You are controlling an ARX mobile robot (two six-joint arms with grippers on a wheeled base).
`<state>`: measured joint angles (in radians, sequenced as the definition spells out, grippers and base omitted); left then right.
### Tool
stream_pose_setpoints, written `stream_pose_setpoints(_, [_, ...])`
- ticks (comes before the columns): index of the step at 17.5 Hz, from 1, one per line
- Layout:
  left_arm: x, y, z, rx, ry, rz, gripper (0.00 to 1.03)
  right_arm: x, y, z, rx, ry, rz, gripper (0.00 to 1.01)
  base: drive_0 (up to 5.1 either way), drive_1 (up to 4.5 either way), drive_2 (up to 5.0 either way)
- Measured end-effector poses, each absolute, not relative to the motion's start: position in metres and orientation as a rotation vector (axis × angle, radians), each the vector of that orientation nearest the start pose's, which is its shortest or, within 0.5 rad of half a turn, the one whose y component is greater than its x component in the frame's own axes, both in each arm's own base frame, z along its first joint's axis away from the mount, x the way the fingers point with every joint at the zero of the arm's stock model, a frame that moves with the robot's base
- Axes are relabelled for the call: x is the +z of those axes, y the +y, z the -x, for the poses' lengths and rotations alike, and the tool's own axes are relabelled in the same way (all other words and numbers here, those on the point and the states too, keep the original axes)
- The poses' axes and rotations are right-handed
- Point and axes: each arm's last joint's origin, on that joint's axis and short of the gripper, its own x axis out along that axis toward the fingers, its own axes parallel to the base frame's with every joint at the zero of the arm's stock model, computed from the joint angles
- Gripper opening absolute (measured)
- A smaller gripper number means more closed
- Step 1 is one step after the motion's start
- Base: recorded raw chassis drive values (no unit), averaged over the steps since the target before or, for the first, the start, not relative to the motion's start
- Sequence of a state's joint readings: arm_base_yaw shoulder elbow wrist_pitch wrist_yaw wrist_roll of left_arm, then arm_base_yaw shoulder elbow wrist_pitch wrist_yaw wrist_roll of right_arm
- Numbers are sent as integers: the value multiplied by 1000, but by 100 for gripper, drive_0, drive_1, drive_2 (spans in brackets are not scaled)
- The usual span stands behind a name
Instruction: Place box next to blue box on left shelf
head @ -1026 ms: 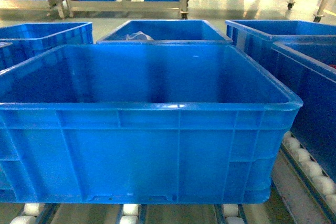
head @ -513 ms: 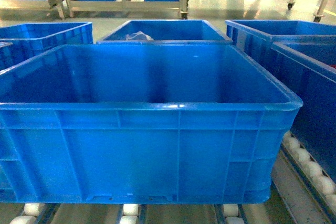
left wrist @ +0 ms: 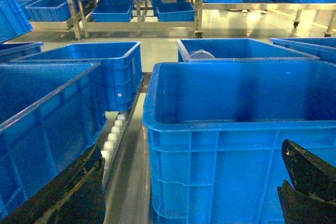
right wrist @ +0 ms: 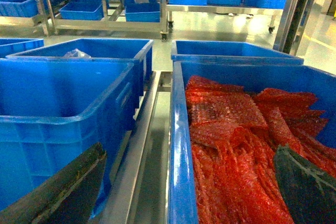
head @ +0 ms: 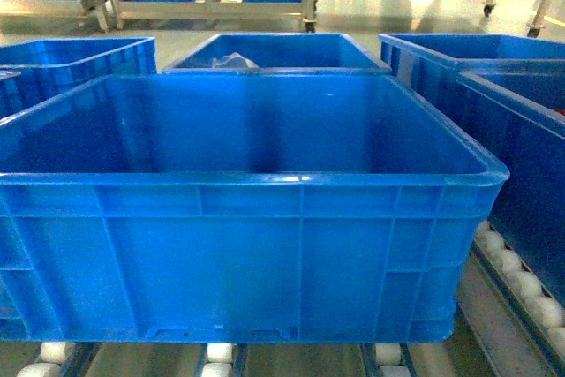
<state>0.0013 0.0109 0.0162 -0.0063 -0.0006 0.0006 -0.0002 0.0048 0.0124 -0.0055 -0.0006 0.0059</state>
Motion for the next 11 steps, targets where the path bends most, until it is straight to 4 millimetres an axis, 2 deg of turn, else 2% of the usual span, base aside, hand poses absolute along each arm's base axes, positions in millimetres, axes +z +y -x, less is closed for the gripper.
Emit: stream_pose_setpoints(11, [168,0,-97,2,1,-1,98,167,0,-97,0,-2,-6,98,0,0,0])
